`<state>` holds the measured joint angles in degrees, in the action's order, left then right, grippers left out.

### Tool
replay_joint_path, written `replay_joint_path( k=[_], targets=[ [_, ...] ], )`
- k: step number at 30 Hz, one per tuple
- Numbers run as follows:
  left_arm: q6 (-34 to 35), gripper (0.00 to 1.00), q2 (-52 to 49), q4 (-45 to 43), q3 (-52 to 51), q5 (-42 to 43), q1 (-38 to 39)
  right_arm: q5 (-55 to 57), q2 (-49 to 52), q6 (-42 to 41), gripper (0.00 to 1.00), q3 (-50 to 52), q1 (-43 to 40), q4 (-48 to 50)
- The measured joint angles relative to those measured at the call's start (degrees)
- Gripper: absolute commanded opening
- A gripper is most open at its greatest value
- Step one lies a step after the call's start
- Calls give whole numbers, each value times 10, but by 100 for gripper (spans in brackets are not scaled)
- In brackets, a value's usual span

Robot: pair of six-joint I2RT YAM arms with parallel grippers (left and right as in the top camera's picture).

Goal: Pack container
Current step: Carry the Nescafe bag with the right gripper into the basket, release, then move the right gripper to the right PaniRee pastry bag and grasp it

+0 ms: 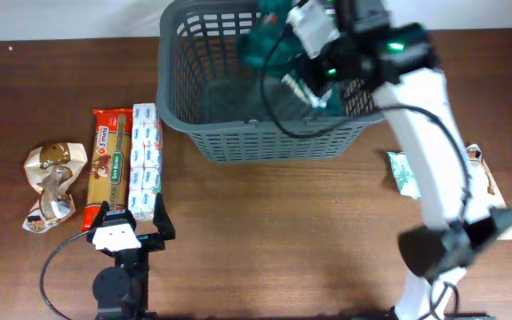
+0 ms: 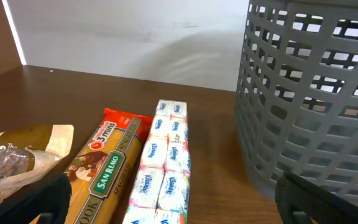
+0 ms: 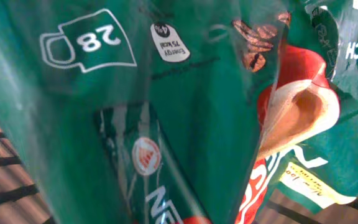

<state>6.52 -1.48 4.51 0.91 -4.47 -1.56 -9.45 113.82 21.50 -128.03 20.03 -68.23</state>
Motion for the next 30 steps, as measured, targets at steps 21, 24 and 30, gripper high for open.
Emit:
replay_joint_path(
  k=[21, 24, 30],
  targets=[
    [0, 99, 0, 0, 0, 0, 0, 112, 56, -11, 76, -62, 35, -25],
    [0, 99, 0, 0, 0, 0, 0, 156, -42, -19, 77, -76, 12, -32],
    [0, 99, 0, 0, 0, 0, 0, 175, -216, -46, 79, -21, -214, -9]
  ],
)
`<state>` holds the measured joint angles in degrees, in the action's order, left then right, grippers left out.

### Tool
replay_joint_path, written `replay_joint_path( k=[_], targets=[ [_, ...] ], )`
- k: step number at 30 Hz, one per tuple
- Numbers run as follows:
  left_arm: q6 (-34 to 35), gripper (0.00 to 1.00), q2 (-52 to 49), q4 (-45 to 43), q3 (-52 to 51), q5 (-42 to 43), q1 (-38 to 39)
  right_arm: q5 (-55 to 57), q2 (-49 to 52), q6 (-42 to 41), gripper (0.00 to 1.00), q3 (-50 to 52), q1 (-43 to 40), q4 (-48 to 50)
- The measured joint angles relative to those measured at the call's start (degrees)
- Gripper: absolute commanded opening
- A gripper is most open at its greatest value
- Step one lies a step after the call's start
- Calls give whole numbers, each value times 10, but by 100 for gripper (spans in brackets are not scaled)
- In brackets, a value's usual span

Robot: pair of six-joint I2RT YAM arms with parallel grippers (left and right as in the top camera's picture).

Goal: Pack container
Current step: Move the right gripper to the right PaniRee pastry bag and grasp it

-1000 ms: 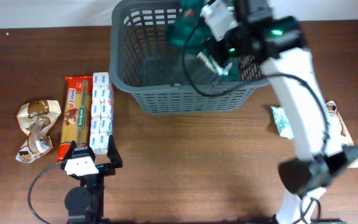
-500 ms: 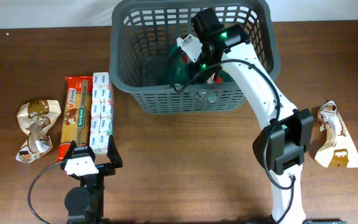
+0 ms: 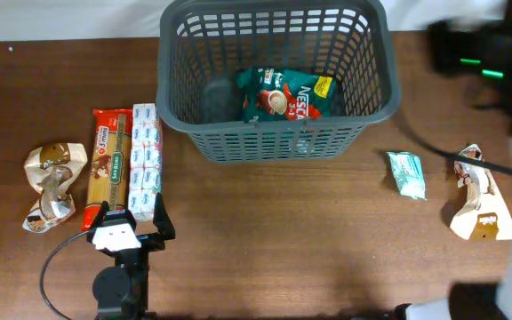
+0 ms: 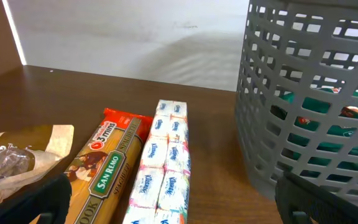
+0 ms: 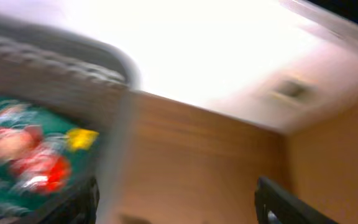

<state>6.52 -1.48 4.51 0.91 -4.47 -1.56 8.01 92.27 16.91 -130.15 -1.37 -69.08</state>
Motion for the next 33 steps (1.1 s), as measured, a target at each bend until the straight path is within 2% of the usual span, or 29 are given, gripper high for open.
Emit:
replay_joint_path(
  k=[4, 6, 11, 12, 14, 18, 23, 28, 30, 31, 32, 33],
  targets=[
    [0, 99, 0, 0, 0, 0, 0, -26, -79, -5, 78, 173, -172, 89],
    [0, 99, 0, 0, 0, 0, 0, -40, -101, -19, 78, 299, -248, 151],
    [0, 99, 0, 0, 0, 0, 0, -55, -75, -59, 70, 546, -297, 228],
    [0, 99, 0, 0, 0, 0, 0, -56, -70, -61, 70, 572, -297, 242],
    [0, 99, 0, 0, 0, 0, 0, -52, -57, -62, 77, 632, -297, 252],
    [0, 99, 0, 0, 0, 0, 0, -7, -48, -61, 83, 682, -297, 267],
    [0, 99, 0, 0, 0, 0, 0, 22, -22, -35, 83, 683, -297, 278],
    [0, 99, 0, 0, 0, 0, 0, 30, 63, -27, 83, 685, -297, 296],
    [0, 99, 0, 0, 0, 0, 0, 31, 87, -27, 79, 685, -297, 306],
    [0, 99, 0, 0, 0, 0, 0, 32, 97, -27, 73, 685, -297, 311],
    [0, 99, 0, 0, 0, 0, 0, 32, 109, -27, 64, 686, -297, 316],
    [0, 99, 0, 0, 0, 0, 0, 36, 121, -24, 46, 686, -297, 323]
  ],
)
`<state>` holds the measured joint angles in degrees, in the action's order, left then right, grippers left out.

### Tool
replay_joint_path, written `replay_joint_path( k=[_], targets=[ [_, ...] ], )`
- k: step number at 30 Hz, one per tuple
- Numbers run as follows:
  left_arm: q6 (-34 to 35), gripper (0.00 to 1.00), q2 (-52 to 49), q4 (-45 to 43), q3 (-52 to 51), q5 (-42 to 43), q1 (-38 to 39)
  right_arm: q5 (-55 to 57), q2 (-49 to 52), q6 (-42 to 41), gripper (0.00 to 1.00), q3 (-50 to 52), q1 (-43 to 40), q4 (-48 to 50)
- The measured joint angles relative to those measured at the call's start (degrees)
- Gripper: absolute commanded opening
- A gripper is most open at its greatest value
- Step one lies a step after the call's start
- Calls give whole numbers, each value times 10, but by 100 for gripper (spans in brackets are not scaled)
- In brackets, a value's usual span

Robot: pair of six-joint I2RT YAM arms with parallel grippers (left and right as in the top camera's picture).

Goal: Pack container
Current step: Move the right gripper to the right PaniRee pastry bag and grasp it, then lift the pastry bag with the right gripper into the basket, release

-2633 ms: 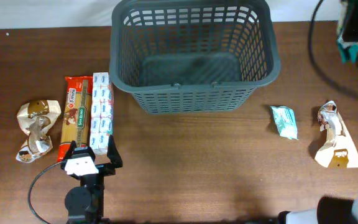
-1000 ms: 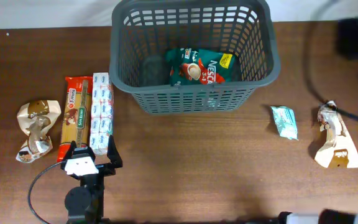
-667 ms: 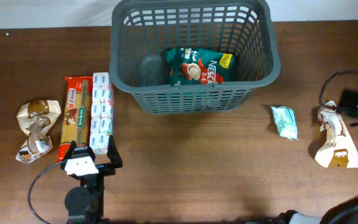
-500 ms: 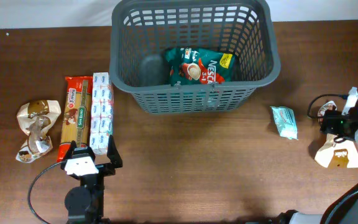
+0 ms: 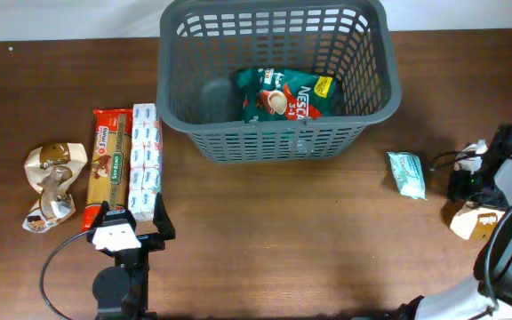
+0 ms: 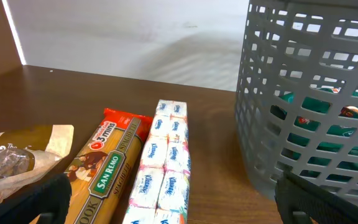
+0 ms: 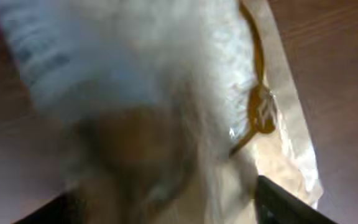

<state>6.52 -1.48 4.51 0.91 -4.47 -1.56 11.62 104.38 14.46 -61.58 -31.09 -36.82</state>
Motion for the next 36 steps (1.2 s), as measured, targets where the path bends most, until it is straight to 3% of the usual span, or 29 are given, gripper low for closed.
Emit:
replay_joint_path(
  k=[2, 3, 4, 10, 13, 21, 24, 27, 32, 36],
  targets=[
    [0, 99, 0, 0, 0, 0, 0, 20, 8, 1, 24, 0, 0, 12],
    [0, 99, 0, 0, 0, 0, 0, 26, 9, -3, 7, -1, -2, 17],
    [0, 99, 0, 0, 0, 0, 0, 29, 9, -8, 4, -2, -2, 20],
    [0, 99, 0, 0, 0, 0, 0, 38, 11, -49, 4, -19, -1, 14],
    [0, 99, 0, 0, 0, 0, 0, 11, 15, -85, 4, -68, -1, -36],
    [0, 99, 0, 0, 0, 0, 0, -163, -26, -113, 4, -459, 22, -233],
    [0, 99, 0, 0, 0, 0, 0, -191, -57, -110, 4, -602, 81, -291],
    [0, 99, 0, 0, 0, 0, 0, -218, -85, -60, 4, -722, 230, -310],
    [0, 99, 0, 0, 0, 0, 0, -234, -71, 24, 3, -735, 409, -292],
    [0, 99, 0, 0, 0, 0, 0, -236, -8, 78, 4, -735, 481, -287]
  ],
)
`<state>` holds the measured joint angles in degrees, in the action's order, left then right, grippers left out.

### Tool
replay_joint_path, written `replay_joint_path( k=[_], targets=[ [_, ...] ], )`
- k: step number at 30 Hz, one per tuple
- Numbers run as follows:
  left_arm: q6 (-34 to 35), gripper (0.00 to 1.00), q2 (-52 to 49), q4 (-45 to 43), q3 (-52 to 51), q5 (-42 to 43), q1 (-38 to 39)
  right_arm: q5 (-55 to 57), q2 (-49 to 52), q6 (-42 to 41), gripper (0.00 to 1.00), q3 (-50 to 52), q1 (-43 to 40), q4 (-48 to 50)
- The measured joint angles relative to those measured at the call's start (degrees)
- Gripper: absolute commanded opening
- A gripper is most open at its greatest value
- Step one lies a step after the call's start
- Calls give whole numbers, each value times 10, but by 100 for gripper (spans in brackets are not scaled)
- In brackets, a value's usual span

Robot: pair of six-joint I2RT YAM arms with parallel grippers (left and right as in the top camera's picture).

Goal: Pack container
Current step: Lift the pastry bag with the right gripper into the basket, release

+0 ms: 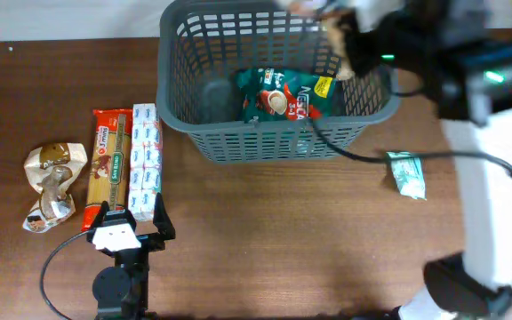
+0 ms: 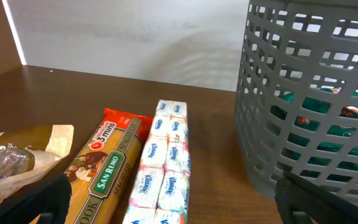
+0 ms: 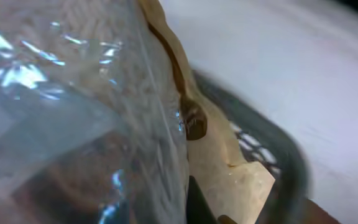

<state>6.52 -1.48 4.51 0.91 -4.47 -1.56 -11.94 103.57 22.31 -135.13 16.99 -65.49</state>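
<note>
The grey basket stands at the back middle with a green Nescafe bag lying inside it. My right gripper is over the basket's back right corner, shut on a beige paper and clear plastic bag. That bag fills the right wrist view, with the basket rim behind it. My left gripper sits low at the front left, open and holding nothing. In its wrist view the spaghetti pack and the tissue pack lie just ahead of it.
On the left lie a crumpled beige bag, the spaghetti pack and the tissue pack. A small green packet lies right of the basket. The basket wall rises to the left gripper's right.
My right gripper was down at the beige bag on the table's right edge. Now it holds that bag over the basket's back right corner. The left arm has not moved.
My right gripper held the green Nescafe bag over the basket. Then that bag lay in the basket and the arm was off to the right. Then the gripper was at the beige bag on the right, and now it holds it above the basket.
</note>
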Motion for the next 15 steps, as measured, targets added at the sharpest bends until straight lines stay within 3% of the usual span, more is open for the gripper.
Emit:
replay_joint_path(
  k=[11, 12, 13, 14, 15],
  targets=[
    [0, 99, 0, 0, 0, 0, 0, 20, 227, 32, 4, 3, 29, -22],
    [0, 99, 0, 0, 0, 0, 0, 20, 228, 32, 12, 3, 30, -22],
    [0, 99, 0, 0, 0, 0, 0, 22, 228, 31, 36, 3, 33, -22],
    [0, 99, 0, 0, 0, 0, 0, 22, 228, 33, 43, 3, 34, -20],
    [0, 99, 0, 0, 0, 0, 0, 22, 228, 33, 43, 3, 34, -18]
  ],
)
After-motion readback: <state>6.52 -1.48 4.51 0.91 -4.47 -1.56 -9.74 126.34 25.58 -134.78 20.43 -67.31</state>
